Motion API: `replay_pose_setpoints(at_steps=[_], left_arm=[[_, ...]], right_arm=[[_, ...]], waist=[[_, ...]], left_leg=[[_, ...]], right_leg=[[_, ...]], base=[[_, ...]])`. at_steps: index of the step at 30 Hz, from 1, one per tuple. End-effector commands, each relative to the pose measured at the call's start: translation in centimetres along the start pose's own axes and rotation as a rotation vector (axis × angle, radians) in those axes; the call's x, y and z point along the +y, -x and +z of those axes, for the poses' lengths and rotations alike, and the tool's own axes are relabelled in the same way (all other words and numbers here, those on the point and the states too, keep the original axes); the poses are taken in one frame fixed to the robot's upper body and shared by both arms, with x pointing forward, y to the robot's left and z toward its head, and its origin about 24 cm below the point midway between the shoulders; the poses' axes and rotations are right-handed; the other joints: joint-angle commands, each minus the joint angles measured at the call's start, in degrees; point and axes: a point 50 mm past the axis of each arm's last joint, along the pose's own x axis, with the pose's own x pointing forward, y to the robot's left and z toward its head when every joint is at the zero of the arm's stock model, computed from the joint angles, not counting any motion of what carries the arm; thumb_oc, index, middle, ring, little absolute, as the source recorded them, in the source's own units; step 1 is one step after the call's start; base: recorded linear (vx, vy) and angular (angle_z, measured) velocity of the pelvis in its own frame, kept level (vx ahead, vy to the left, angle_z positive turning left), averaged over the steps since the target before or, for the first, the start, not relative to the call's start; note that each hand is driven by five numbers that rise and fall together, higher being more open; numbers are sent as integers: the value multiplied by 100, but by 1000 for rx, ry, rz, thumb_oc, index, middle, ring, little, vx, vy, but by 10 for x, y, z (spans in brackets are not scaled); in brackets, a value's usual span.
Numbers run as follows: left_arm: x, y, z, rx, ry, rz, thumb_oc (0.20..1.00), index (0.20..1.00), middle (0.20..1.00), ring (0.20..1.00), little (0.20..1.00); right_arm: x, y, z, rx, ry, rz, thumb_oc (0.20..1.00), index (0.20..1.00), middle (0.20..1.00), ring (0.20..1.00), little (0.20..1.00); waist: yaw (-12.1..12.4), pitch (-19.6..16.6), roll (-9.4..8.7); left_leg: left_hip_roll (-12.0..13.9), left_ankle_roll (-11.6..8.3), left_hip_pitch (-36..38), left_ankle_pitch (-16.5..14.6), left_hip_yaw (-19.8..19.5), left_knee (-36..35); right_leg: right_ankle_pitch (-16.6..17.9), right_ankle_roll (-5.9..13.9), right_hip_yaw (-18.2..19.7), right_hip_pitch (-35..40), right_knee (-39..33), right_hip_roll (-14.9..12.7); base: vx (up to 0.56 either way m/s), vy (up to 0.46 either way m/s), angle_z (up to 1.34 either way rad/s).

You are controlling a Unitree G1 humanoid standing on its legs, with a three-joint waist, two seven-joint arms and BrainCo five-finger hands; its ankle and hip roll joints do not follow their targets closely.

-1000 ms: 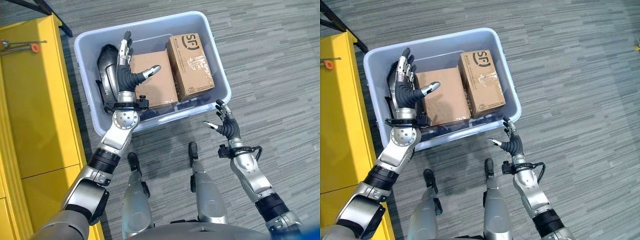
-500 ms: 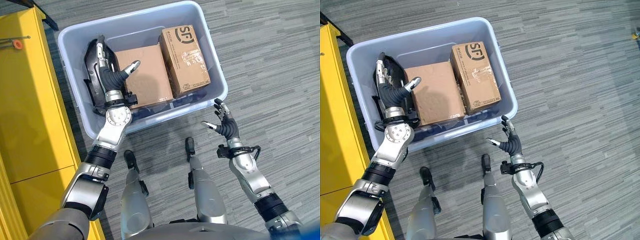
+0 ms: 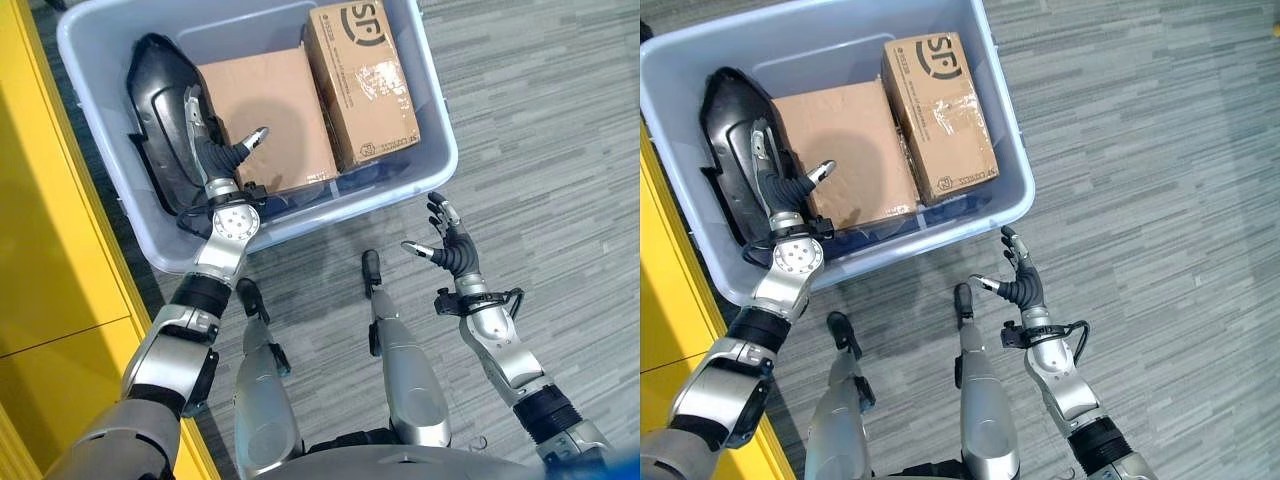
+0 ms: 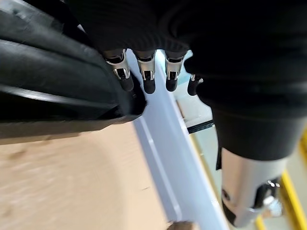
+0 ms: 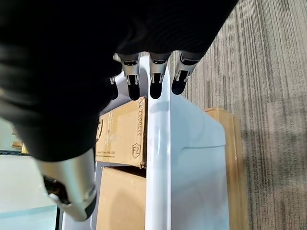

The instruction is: Move parts from the plastic box to the shelf.

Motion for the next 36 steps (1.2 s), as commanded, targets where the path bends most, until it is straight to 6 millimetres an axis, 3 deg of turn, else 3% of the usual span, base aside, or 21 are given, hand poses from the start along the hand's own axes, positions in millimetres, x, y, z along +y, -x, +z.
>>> replay_pose_setpoints(at_steps=[1, 6, 14, 17, 20, 21, 24, 31, 36], left_arm=[[14, -25, 4, 6, -36, 18, 1000, 1000, 1000, 1000, 1000], [22, -43, -19, 257, 17, 87, 1000, 1000, 1000, 1000, 1000], [7, -42, -19, 287, -25, -23, 1000, 1000, 1000, 1000, 1000], [-7, -34, -20, 255, -101, -114, 1000, 1000, 1000, 1000, 1000], [-40, -7, -24, 168, -265, -321, 1000, 1000, 1000, 1000, 1000], [-40, -6, -24, 168, -266, -322, 1000, 1000, 1000, 1000, 1000], [-64, 21, -26, 93, -319, -476, 1000, 1000, 1000, 1000, 1000], [-82, 59, -33, 44, -346, -646, 1000, 1000, 1000, 1000, 1000], [-74, 64, -33, 32, -286, -640, 1000, 1000, 1000, 1000, 1000]], right_arm=[[-4, -8, 22, -128, 0, -1, 1000, 1000, 1000, 1000, 1000], [4, -6, 18, -102, -5, 55, 1000, 1000, 1000, 1000, 1000], [2, -2, 19, -92, -12, 90, 1000, 1000, 1000, 1000, 1000], [0, -1, 20, -93, -9, 94, 1000, 1000, 1000, 1000, 1000], [-5, 0, 21, -100, 16, 89, 1000, 1000, 1000, 1000, 1000], [-5, 0, 21, -99, 16, 89, 1000, 1000, 1000, 1000, 1000], [-8, -2, 22, -105, 26, 75, 1000, 1000, 1000, 1000, 1000], [-12, -3, 18, -89, 49, 54, 1000, 1000, 1000, 1000, 1000], [-18, -3, 20, -94, 58, 28, 1000, 1000, 1000, 1000, 1000]], waist=[[-69, -67, -185], [-319, -41, -363], [-439, -93, -352], [-445, -88, -299], [-407, -61, -178], [-405, -63, -176], [-340, -38, -60], [-209, -8, 58], [-129, -3, 125]], left_leg=[[509, -325, 48, -213, -102, 632], [594, -376, 45, -222, 79, 671], [615, -399, 99, -216, 172, 650], [611, -398, 104, -225, 173, 662], [547, -378, 111, -214, 156, 642], [548, -378, 110, -215, 155, 643], [494, -352, 112, -227, 123, 592], [448, -328, 187, -239, 136, 504], [428, -323, 227, -244, 141, 487]], right_leg=[[-120, 453, -246, 332, 488, -552], [-34, 474, -72, 144, 477, -428], [13, 485, 10, 73, 430, -384], [9, 475, 7, 89, 429, -402], [-5, 467, -27, 120, 427, -440], [-5, 467, -29, 121, 426, -440], [-35, 459, -45, 129, 430, -485], [-75, 456, -73, 172, 434, -524], [-90, 459, -84, 195, 429, -549]], base=[[34, 30, -11], [-28, 11, -23], [0, 3, -11], [-1, 3, -9], [0, 0, 0], [0, 0, 0], [1, 13, 4], [1, 4, 1], [0, 0, 0]])
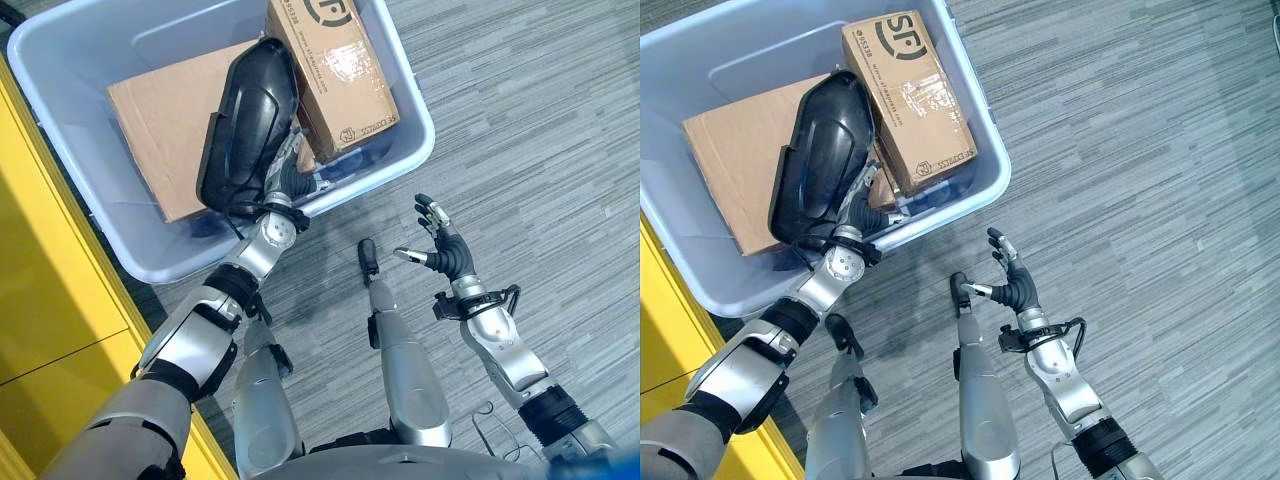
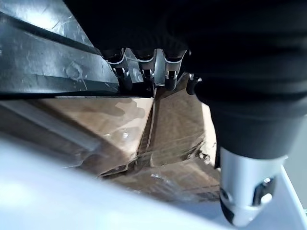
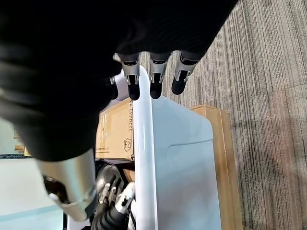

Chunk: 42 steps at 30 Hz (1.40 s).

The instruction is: Move parts from the plastic box to the shelf.

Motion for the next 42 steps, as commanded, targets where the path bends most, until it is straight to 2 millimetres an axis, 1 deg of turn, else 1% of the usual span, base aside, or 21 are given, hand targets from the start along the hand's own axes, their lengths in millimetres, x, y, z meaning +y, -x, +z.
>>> replay_pose_setpoints(at_steps=[1, 2, 3, 4, 7, 9, 10, 13, 16, 19, 22, 23, 26, 28, 29, 30, 33, 34, 37, 38, 42], left_arm=[[-13, 12, -5, 4, 40, -69, 1000, 1000, 1000, 1000, 1000], [9, 15, 1, -65, 116, 18, 1000, 1000, 1000, 1000, 1000], [32, 21, 12, -157, 173, 104, 1000, 1000, 1000, 1000, 1000], [32, 21, 12, -156, 173, 105, 1000, 1000, 1000, 1000, 1000], [60, 36, 29, -290, 266, 197, 1000, 1000, 1000, 1000, 1000], [83, 46, 45, -408, 339, 270, 1000, 1000, 1000, 1000, 1000], [87, 51, 45, -418, 336, 290, 1000, 1000, 1000, 1000, 1000], [91, 59, 52, -457, 463, 331, 1000, 1000, 1000, 1000, 1000], [96, 67, 60, -496, 501, 364, 1000, 1000, 1000, 1000, 1000], [99, 73, 65, -534, 480, 394, 1000, 1000, 1000, 1000, 1000], [102, 75, 65, -542, 425, 430, 1000, 1000, 1000, 1000, 1000], [103, 74, 64, -540, 406, 444, 1000, 1000, 1000, 1000, 1000], [99, 66, 51, -461, 310, 482, 1000, 1000, 1000, 1000, 1000], [101, 59, 23, -310, 234, 561, 1000, 1000, 1000, 1000, 1000], [102, 59, 17, -284, 215, 581, 1000, 1000, 1000, 1000, 1000], [107, 57, 5, -222, 135, 620, 1000, 1000, 1000, 1000, 1000], [109, 53, -2, -183, 85, 631, 1000, 1000, 1000, 1000, 1000], [111, 48, -6, -160, 36, 638, 1000, 1000, 1000, 1000, 1000], [112, 41, -13, -107, 28, 654, 1000, 1000, 1000, 1000, 1000], [116, 37, -14, -94, 23, 669, 1000, 1000, 1000, 1000, 1000], [123, 34, -20, -57, 0, 694, 1000, 1000, 1000, 1000, 1000]], right_arm=[[-22, -3, 16, -88, 44, -72, 1000, 1000, 1000, 1000, 1000], [-28, -2, 19, -103, 46, -97, 1000, 1000, 1000, 1000, 1000], [-33, 1, 21, -116, 50, -116, 1000, 1000, 1000, 1000, 1000], [-32, 1, 21, -116, 50, -114, 1000, 1000, 1000, 1000, 1000], [-39, 8, 24, -130, 48, -137, 1000, 1000, 1000, 1000, 1000], [-42, 13, 25, -141, 38, -147, 1000, 1000, 1000, 1000, 1000], [-43, 15, 25, -141, 36, -149, 1000, 1000, 1000, 1000, 1000], [-43, 19, 24, -140, 33, -156, 1000, 1000, 1000, 1000, 1000], [-44, 20, 25, -145, 39, -173, 1000, 1000, 1000, 1000, 1000], [-46, 20, 27, -159, 43, -192, 1000, 1000, 1000, 1000, 1000], [-46, 20, 27, -164, 42, -207, 1000, 1000, 1000, 1000, 1000], [-46, 20, 27, -167, 40, -209, 1000, 1000, 1000, 1000, 1000], [-45, 18, 26, -166, 43, -209, 1000, 1000, 1000, 1000, 1000], [-44, 17, 23, -151, 50, -214, 1000, 1000, 1000, 1000, 1000], [-44, 16, 23, -152, 51, -218, 1000, 1000, 1000, 1000, 1000], [-44, 15, 23, -153, 48, -215, 1000, 1000, 1000, 1000, 1000], [-43, 15, 23, -149, 48, -211, 1000, 1000, 1000, 1000, 1000], [-43, 14, 22, -147, 48, -210, 1000, 1000, 1000, 1000, 1000], [-43, 13, 23, -147, 48, -204, 1000, 1000, 1000, 1000, 1000], [-41, 12, 22, -144, 46, -199, 1000, 1000, 1000, 1000, 1000], [-40, 12, 21, -138, 43, -193, 1000, 1000, 1000, 1000, 1000]], waist=[[-14, 91, 52], [47, 130, 83], [104, 124, 138], [98, 115, 136], [184, 103, 205], [231, 83, 244], [239, 61, 257], [272, 13, 282], [296, 4, 290], [324, 3, 281], [335, 5, 267], [342, 12, 261], [338, 31, 242], [332, 72, 213], [333, 81, 211], [330, 99, 207], [319, 109, 192], [305, 73, 199], [262, 89, 186], [236, 98, 176], [210, 116, 157]], left_leg=[[454, -293, 149, -391, -288, 596], [434, -242, 66, -262, -268, 624], [417, -243, 58, -270, -293, 631], [416, -243, 53, -266, -294, 629], [386, -243, 36, -282, -336, 633], [366, -245, 18, -286, -369, 633], [360, -248, 16, -293, -373, 635], [357, -248, -14, -303, -389, 650], [345, -241, -29, -319, -421, 646], [344, -236, -48, -325, -437, 658], [341, -232, -68, -332, -452, 663], [345, -231, -74, -325, -460, 662], [345, -222, -91, -323, -462, 663], [348, -214, -82, -332, -441, 681], [348, -214, -85, -335, -439, 687], [355, -218, -100, -339, -430, 700], [353, -218, -104, -337, -429, 702], [353, -266, -47, -468, -469, 677], [356, -268, -77, -464, -470, 692], [360, -272, -90, -471, -468, 706], [370, -278, -110, -465, -452, 718]], right_leg=[[-369, 529, -397, 520, 426, -614], [-284, 491, -409, 471, 439, -638], [-297, 487, -450, 490, 441, -662], [-295, 487, -451, 485, 440, -662], [-324, 488, -493, 516, 435, -690], [-333, 495, -526, 538, 416, -714], [-338, 499, -533, 547, 408, -720], [-355, 493, -568, 574, 404, -740], [-366, 492, -614, 603, 387, -758], [-368, 496, -639, 623, 374, -760], [-367, 495, -650, 623, 370, -756], [-368, 493, -654, 624, 371, -754], [-376, 472, -643, 611, 382, -743], [-383, 457, -614, 566, 410, -729], [-386, 455, -609, 559, 415, -729], [-396, 453, -598, 534, 435, -725], [-400, 443, -593, 518, 447, -721], [-499, 472, -583, 557, 438, -711], [-492, 469, -570, 499, 464, -695], [-489, 467, -557, 481, 474, -684], [-485, 468, -530, 435, 486, -661]], base=[[-87, -16, 1], [-83, -14, -1], [-83, -14, -1], [0, 0, 0], [9, -3, 3], [18, -7, 5], [21, -1, 9], [20, -8, 6], [15, -10, 8], [11, -9, 6], [0, 0, 0], [0, 0, 0], [0, 0, 0], [0, 0, 0], [0, 0, 0], [0, 0, 0], [24, 7, 0], [73, 26, 1], [25, 9, 0], [0, 0, 0], [1, 0, -2]])
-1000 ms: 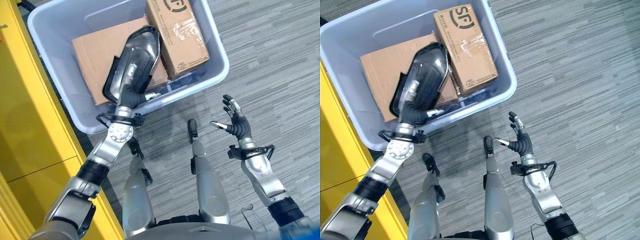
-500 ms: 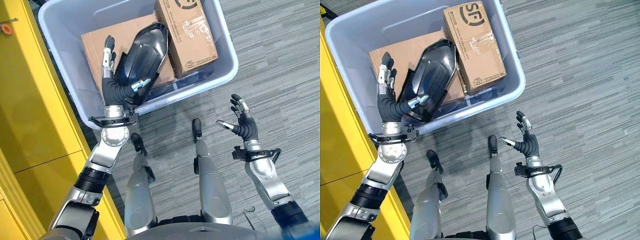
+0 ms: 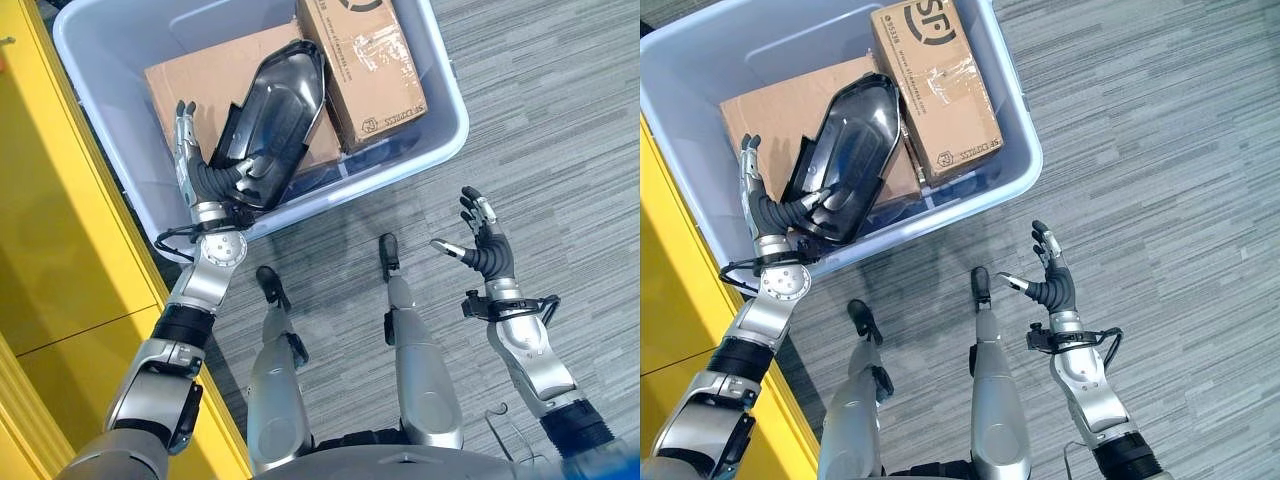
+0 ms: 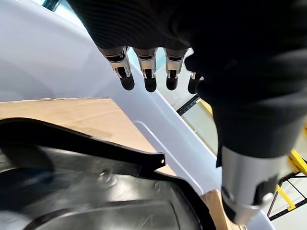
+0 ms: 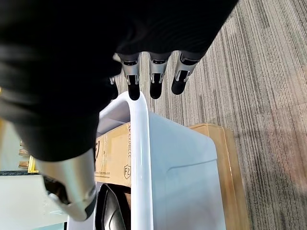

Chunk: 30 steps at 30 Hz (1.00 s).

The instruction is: Move parts from the plastic box to the shelf.

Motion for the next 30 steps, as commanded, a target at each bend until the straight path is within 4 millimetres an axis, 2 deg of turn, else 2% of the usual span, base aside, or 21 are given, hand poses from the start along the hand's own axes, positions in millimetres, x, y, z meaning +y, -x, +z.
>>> replay_pose_setpoints(at_steps=[1, 5, 13, 17, 23, 28, 29, 30], left_arm=[[29, -19, -3, -47, -83, 105, 1000, 1000, 1000, 1000, 1000], [35, -25, -8, -30, -122, 130, 1000, 1000, 1000, 1000, 1000], [33, -39, -14, 3, -188, 113, 1000, 1000, 1000, 1000, 1000], [34, -46, -33, 145, -184, 101, 1000, 1000, 1000, 1000, 1000], [36, -54, -42, 216, -214, 88, 1000, 1000, 1000, 1000, 1000], [37, -64, -52, 416, -37, 123, 1000, 1000, 1000, 1000, 1000], [37, -66, -50, 418, -18, 123, 545, 545, 545, 545, 545], [36, -66, -50, 430, -2, 123, 435, 435, 435, 435, 435]], right_arm=[[-7, -5, 16, -104, -2, -28, 1000, 1000, 1000, 1000, 1000], [-8, -4, 16, -103, -3, -18, 1000, 1000, 1000, 1000, 1000], [-6, -4, 16, -101, -1, 8, 1000, 1000, 1000, 1000, 1000], [-5, -2, 15, -91, -4, 27, 1000, 1000, 1000, 1000, 1000], [-4, -1, 16, -93, -5, 50, 1000, 1000, 1000, 1000, 1000], [0, 1, 15, -79, -15, 85, 1000, 1000, 1000, 1000, 1000], [0, 1, 14, -74, -19, 88, 1000, 1000, 1000, 1000, 1000], [0, 2, 13, -70, -20, 88, 1000, 1000, 1000, 1000, 1000]], waist=[[-18, -2, -245], [-48, 6, -239], [-110, 16, -243], [-190, 24, -276], [-279, 34, -290], [-386, 80, -337], [-399, 81, -337], [-407, 87, -336]], left_leg=[[446, -352, 65, -581, -287, 817], [459, -361, 12, -560, -287, 831], [452, -366, -57, -551, -273, 838], [469, -378, -152, -553, -253, 919], [490, -385, -247, -555, -264, 959], [524, -396, -349, -552, -268, 999], [528, -398, -365, -552, -266, 1003], [529, -400, -384, -551, -269, 1010]], right_leg=[[-512, 430, -375, 536, 492, -596], [-521, 420, -358, 466, 521, -568], [-517, 418, -318, 366, 550, -541], [-507, 414, -267, 247, 592, -507], [-497, 409, -233, 118, 640, -484], [-494, 401, -175, -39, 701, -424], [-495, 398, -166, -52, 700, -419], [-494, 395, -157, -72, 706, -411]], base=[[1, -2, -3], [1, -1, -1], [0, 0, -4], [-6, -3, -5], [0, 0, -1], [0, 0, 0], [0, 0, 0], [0, 0, 0]])
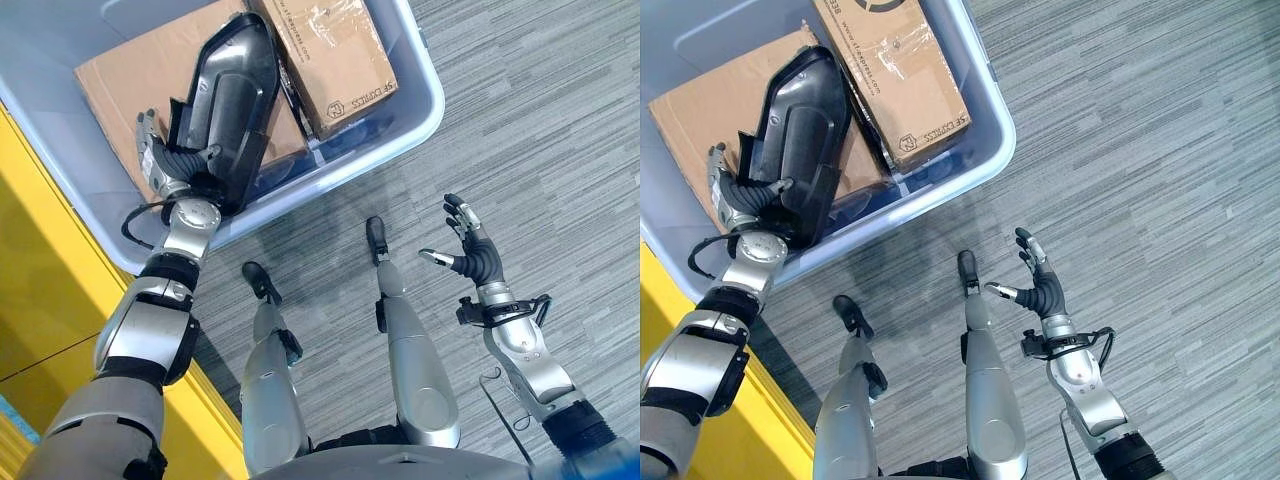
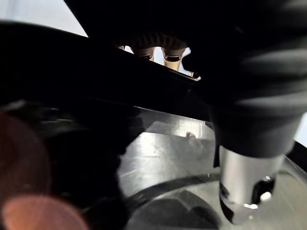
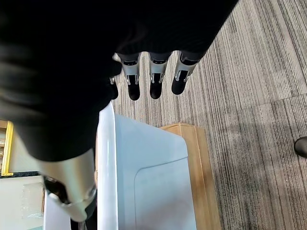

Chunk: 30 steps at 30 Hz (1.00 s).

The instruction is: Move parts from the plastic box to the shelf.

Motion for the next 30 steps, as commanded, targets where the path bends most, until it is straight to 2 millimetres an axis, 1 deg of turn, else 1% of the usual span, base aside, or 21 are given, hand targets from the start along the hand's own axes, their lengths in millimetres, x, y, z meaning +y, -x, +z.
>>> replay_pose_setpoints(at_steps=[1, 3, 5, 12, 16, 21, 23, 25, 26, 27, 30], left_arm=[[20, -16, -2, 66, 82, 7, 200, 200, 200, 200, 200], [20, -15, -9, 119, 141, 5, 200, 200, 200, 200, 200], [18, -13, -11, 129, 144, -12, 200, 200, 200, 200, 200], [11, -8, -12, 131, 160, -39, 200, 200, 200, 200, 200], [6, -2, -7, 71, 170, -54, 200, 200, 200, 200, 200], [0, 10, -11, 29, 178, -100, 200, 200, 200, 200, 200], [0, 11, -11, 26, 183, -102, 200, 200, 200, 200, 200], [1, 12, -11, 15, 188, -102, 200, 200, 200, 200, 200], [3, 15, -11, -4, 211, -97, 200, 200, 200, 200, 200], [4, 16, -8, -26, 226, -97, 200, 200, 200, 200, 200], [12, 28, -3, -97, 307, -87, 200, 200, 200, 200, 200]], right_arm=[[-6, -1, 15, -86, -33, -4, 1000, 1000, 1000, 1000, 1000], [-6, 1, 14, -77, -40, -4, 1000, 1000, 1000, 1000, 1000], [-6, 3, 12, -68, -45, -3, 1000, 1000, 1000, 1000, 1000], [-9, 6, 11, -56, -44, -3, 1000, 1000, 1000, 1000, 1000], [-11, 5, 11, -61, -42, -11, 1000, 1000, 1000, 1000, 1000], [-13, 5, 10, -52, -37, -22, 1000, 1000, 1000, 1000, 1000], [-13, 5, 10, -52, -35, -24, 1000, 1000, 1000, 1000, 1000], [-14, 5, 9, -51, -36, -28, 1000, 1000, 1000, 1000, 1000], [-14, 4, 9, -51, -33, -32, 1000, 1000, 1000, 1000, 1000], [-15, 4, 10, -52, -31, -34, 1000, 1000, 1000, 1000, 1000], [-17, 4, 10, -53, -29, -52, 1000, 1000, 1000, 1000, 1000]], waist=[[-71, 9, -280], [-88, -1, -284], [-102, -10, -278], [-105, -67, -229], [-70, -95, -176], [0, -154, -128], [9, -162, -119], [29, -185, -99], [64, -227, -62], [84, -242, -47], [188, -306, 4]], left_leg=[[451, -347, -103, -585, -433, 1032], [453, -354, -130, -588, -450, 1042], [451, -352, -158, -593, -454, 1065], [428, -346, -178, -633, -490, 1091], [390, -332, -177, -657, -519, 1109], [345, -314, -117, -695, -559, 1154], [341, -311, -109, -700, -565, 1157], [328, -306, -72, -700, -572, 1141], [312, -301, -6, -712, -584, 1126], [306, -300, 14, -716, -589, 1122], [271, -275, 154, -759, -613, 1114]], right_leg=[[-571, 424, -326, 361, 707, -539], [-574, 420, -318, 342, 709, -518], [-578, 410, -312, 328, 717, -515], [-589, 402, -309, 327, 713, -530], [-594, 398, -313, 352, 715, -550], [-609, 385, -342, 482, 720, -593], [-615, 384, -349, 499, 719, -601], [-618, 384, -352, 547, 712, -609], [-631, 382, -358, 619, 699, -627], [-630, 384, -360, 650, 693, -637], [-655, 388, -402, 836, 685, -695]], base=[[3, -13, -4], [7, -17, -6], [4, -5, -3], [3, 3, 2], [0, 0, 0], [6, 4, 3], [0, 0, 0], [9, 15, 2], [22, 32, 4], [28, 40, 4], [28, 22, 4]])
